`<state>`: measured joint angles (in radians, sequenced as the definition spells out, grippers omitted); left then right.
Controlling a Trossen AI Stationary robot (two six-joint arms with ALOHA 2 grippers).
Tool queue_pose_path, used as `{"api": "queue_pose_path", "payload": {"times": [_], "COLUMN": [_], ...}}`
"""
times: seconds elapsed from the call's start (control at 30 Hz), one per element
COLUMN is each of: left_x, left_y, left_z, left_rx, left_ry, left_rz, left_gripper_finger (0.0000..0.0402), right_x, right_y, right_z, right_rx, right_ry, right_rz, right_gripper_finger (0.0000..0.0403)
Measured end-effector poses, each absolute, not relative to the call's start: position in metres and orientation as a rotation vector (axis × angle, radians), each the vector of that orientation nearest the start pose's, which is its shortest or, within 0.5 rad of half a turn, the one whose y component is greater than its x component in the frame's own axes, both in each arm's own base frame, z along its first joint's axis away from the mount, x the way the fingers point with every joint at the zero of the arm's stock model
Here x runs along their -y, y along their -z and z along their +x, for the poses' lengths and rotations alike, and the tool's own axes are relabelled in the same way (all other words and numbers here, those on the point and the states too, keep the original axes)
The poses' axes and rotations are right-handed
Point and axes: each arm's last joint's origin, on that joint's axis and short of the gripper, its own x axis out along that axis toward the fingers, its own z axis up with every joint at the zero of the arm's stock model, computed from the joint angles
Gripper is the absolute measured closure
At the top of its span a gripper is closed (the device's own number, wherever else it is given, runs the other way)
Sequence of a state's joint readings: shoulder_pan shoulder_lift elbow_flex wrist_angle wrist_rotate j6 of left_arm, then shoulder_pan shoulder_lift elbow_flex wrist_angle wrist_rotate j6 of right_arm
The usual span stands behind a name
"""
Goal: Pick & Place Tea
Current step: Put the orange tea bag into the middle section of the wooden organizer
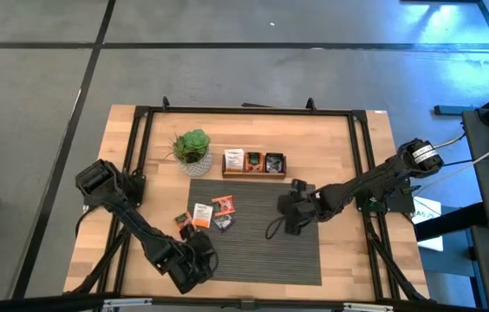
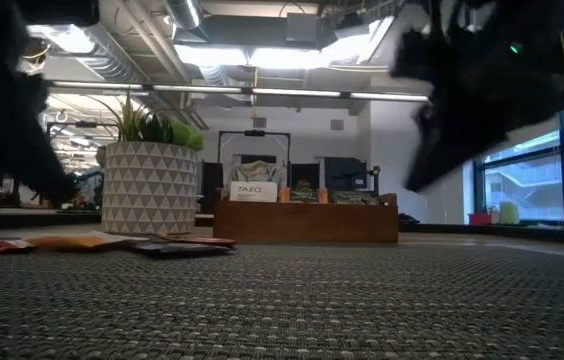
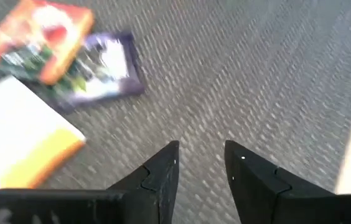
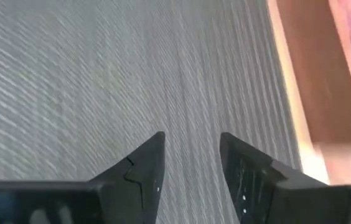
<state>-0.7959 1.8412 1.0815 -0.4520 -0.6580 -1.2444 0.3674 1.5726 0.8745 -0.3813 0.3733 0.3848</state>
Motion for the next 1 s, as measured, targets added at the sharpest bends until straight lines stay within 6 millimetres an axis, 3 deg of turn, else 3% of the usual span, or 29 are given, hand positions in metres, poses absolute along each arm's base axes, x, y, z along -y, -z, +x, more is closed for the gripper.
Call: {"api": "queue_pose_path", "payload": {"times": [0.23, 0.33, 0.67, 1.0], "left_x": [0.203, 0.192, 0.168, 0.152], "left_y": [-0.147, -0.147, -0.148, -0.151], "left_z": [0.262, 0.269, 0.259, 0.269], "left_rx": [-0.782, -0.792, -0.803, -0.898], "left_ry": [-0.554, -0.588, -0.841, -0.898], "left_rz": [-0.242, -0.224, -0.337, -0.541], "left_gripper_finger": [0.0276, 0.0276, 0.0276, 0.0276], "right_x": [-0.089, -0.084, -0.054, -0.048], "right_y": [-0.198, -0.199, -0.164, -0.141], "right_z": [0.312, 0.323, 0.350, 0.390], "right_rx": [-0.616, -0.535, -0.569, -0.651], "right_ry": [0.016, -0.044, -0.057, -0.151], "right_rz": [0.043, 0.021, -0.039, -0.202], "right_gripper_finger": [0.0247, 0.0247, 0.0247, 0.0247]}}
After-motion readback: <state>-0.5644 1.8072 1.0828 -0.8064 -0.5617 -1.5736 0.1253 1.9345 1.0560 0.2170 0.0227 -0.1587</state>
